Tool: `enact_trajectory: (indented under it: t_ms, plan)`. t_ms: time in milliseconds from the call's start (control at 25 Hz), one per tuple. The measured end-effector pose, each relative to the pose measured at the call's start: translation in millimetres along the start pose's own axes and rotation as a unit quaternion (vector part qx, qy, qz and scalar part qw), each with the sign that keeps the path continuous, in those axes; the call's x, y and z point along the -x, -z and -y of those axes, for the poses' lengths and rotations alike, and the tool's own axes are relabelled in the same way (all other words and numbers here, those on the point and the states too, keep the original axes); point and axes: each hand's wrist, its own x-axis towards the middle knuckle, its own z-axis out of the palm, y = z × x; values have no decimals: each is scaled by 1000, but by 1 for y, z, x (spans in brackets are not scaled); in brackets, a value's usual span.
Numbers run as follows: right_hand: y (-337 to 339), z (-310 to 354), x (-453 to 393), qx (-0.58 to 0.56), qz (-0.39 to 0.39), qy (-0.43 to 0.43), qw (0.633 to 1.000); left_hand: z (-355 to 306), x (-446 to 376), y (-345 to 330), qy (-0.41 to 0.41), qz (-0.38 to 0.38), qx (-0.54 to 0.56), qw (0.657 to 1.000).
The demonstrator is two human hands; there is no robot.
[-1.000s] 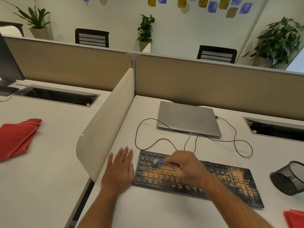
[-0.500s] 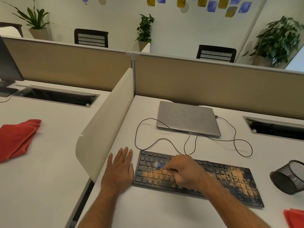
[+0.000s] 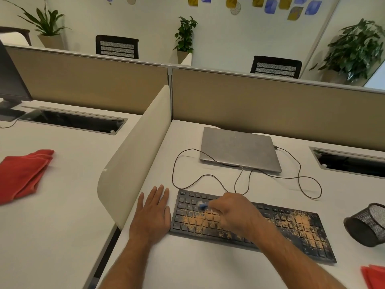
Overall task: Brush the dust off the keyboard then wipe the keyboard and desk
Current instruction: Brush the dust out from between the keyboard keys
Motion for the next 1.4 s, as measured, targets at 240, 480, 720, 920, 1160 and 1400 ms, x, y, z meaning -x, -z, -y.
enact_trajectory:
  t_ms: [240,480,720,920,1160,1400]
  plan:
    - [18,-10,1,-23,-46,3,999,-1,0,2,0,7,-9,1000]
    - [3,-6,0,-38,-5,25,999,-1,0,1,-1,4,-7,1000]
    - [23,-15,2,23,-18,-19,999,0,0,0,-3,-7,3,1000]
    - [13,-16,2,-4,-40,17,999,0,0,-1,-2,-13,12,1000]
    - [14,-13,11,-45,4,26,999,-1,0,0,0,-4,2,1000]
    - [4,-18,16,-34,-9,8,999,-1,1,2,2,5,-10,1000]
